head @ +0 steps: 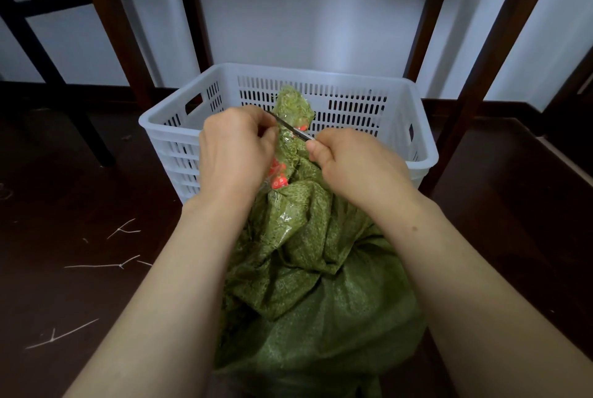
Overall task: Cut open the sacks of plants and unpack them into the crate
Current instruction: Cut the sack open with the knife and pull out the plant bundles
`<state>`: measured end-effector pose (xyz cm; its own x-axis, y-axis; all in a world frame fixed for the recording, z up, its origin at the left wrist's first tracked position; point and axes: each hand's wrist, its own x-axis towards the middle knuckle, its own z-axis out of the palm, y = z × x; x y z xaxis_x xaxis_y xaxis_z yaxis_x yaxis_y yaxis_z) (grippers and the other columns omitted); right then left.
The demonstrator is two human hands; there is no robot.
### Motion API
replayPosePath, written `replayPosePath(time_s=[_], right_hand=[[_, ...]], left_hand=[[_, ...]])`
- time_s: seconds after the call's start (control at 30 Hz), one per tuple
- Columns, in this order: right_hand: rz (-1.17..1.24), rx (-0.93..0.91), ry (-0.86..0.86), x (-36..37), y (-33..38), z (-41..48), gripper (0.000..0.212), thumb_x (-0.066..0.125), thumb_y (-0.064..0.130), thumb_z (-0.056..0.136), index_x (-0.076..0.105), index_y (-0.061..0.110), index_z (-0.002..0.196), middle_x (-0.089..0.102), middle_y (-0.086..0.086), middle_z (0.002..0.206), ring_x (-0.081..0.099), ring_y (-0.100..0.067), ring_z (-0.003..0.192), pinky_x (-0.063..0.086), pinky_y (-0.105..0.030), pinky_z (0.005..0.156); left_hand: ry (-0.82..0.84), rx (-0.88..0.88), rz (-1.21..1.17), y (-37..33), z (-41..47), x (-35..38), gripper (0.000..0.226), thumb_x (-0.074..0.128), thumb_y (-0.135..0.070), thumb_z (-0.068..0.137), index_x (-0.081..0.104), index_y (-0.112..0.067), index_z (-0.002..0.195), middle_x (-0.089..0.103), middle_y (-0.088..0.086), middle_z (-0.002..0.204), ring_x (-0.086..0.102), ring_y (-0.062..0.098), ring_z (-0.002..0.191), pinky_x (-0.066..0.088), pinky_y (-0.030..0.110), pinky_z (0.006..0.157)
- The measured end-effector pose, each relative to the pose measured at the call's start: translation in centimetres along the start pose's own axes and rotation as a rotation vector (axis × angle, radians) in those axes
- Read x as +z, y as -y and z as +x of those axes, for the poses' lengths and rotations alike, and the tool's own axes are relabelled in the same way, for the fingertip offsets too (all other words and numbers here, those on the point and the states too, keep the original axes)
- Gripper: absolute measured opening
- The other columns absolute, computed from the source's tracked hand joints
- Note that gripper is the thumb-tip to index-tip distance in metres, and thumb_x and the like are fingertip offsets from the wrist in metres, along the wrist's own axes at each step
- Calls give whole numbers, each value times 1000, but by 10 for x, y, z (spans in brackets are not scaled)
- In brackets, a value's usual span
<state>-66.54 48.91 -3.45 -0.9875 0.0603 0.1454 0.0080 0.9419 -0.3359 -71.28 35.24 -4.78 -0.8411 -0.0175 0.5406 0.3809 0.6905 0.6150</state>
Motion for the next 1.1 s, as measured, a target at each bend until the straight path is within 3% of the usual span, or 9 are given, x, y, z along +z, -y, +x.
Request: replayPosePath(time_s=[0.33,0.5,0.73,0.8,0.9,1.0,1.1], right_hand=[[-9,22,22,1,2,-1,32,32,42,101,46,24,78,51,5,74,46,-13,66,32,-29,58],[-10,31,8,9,2,-1,30,32,42,101,47,24,82,51,5,74,44,-11,64,30,-27,53],[119,32,87,3,-1,1,31,37,42,100,61,23,93,57,7,79,52,-13,73,37,-27,60],[329,62,108,0,-6,2,31,43,39,99,65,19,89,55,5,70,50,-10,60,36,-23,54],[802,245,196,-4,-13,-1,32,52,38,96,66,15,79,42,7,48,29,-4,32,23,-13,34],[910,338,268,-6,-26,0,31,66,41,84,63,15,68,36,9,39,22,-5,30,18,-11,33],[1013,427,96,-6,-38,5,26,75,37,76,64,13,71,46,6,46,25,-3,31,19,-13,30]], left_hand=[[-42,9,12,0,0,-9,13,66,-13,84,76,-12,93,73,8,88,66,24,89,51,34,80],[-7,69,35,-1,-3,-2,14,66,-10,84,75,-10,95,73,12,92,66,30,94,53,43,84],[-68,-30,-15,5,-1,-9,13,69,-18,85,75,-14,95,73,6,91,65,20,90,49,30,83],[-66,-43,-51,8,1,-10,13,70,-21,84,75,-15,94,72,5,90,65,18,89,50,32,84],[-16,-72,-91,11,3,-8,7,70,-23,85,73,-18,88,70,-2,83,63,10,74,51,26,77],[75,-105,-137,15,3,0,9,69,-20,85,66,-23,77,63,-11,71,58,5,62,51,25,69],[191,-124,-225,18,1,9,20,68,-16,86,61,-27,72,60,-11,66,54,1,54,49,24,63]])
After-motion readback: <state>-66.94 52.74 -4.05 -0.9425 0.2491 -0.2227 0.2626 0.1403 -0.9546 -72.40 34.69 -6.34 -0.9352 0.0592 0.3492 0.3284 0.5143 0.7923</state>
